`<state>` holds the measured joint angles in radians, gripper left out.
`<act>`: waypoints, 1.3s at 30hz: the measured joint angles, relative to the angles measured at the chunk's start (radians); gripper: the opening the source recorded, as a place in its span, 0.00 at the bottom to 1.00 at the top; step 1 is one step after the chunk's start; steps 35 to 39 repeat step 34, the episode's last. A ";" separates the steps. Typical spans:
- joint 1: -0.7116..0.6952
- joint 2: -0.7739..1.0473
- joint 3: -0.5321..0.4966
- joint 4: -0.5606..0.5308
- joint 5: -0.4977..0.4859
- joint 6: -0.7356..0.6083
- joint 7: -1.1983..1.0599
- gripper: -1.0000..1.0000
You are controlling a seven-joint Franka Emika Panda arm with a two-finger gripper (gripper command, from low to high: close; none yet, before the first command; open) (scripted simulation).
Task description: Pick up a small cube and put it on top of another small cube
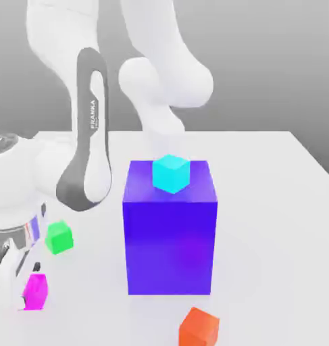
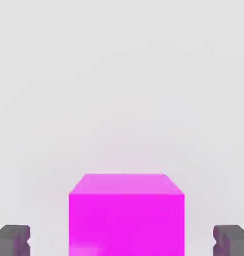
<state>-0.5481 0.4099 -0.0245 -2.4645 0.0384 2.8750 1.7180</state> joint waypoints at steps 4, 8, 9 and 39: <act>-0.001 0.017 0.001 0.003 0.000 0.015 0.000 0.00; 0.000 -0.079 -0.002 -0.016 -0.007 -0.061 0.006 0.00; 0.002 -0.114 -0.005 -0.023 -0.011 -0.089 0.009 0.00; -0.138 -0.377 -0.118 -0.445 -0.013 0.068 0.739 1.00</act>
